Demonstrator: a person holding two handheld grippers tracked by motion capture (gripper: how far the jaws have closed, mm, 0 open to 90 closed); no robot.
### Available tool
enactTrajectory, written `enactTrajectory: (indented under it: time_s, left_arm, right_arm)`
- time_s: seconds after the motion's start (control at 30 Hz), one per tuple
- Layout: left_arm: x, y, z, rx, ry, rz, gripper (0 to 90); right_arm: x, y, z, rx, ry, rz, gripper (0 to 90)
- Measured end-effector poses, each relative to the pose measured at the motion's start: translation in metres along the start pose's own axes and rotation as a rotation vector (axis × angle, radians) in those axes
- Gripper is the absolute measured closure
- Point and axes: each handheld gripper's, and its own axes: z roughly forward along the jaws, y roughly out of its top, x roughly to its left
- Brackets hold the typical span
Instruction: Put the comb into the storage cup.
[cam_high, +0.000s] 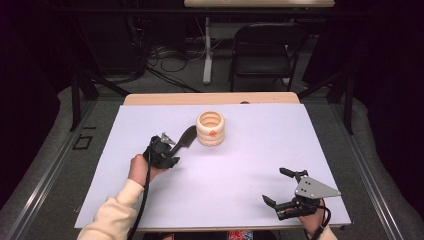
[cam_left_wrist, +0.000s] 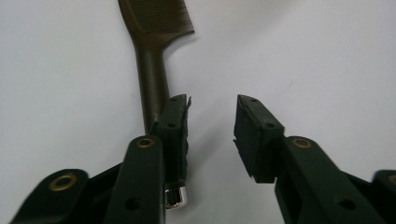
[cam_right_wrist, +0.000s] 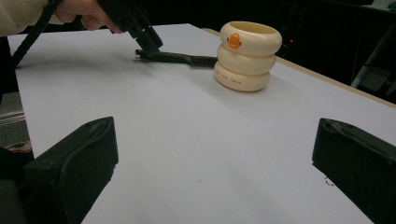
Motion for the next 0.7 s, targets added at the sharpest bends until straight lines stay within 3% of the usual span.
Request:
enactTrajectory:
  time_s: [0.13, 0.53, 0.7]
  left_arm:
    - [0.004, 0.006, -0.002, 0.004, 0.009, -0.016, 49.4]
    - [0.016, 0.026, 0.012, 0.107, 0.047, -0.040, 26.1]
    - [0.024, 0.035, 0.019, 0.143, 0.055, -0.047, 25.6]
  right_arm:
    - [0.000, 0.000, 0.001, 0.001, -0.001, -0.003, 0.0]
    - [0.000, 0.000, 0.002, 0.011, 0.001, -0.002, 0.0]
    - [0.000, 0.000, 0.002, 0.011, 0.001, 0.000, 0.0]
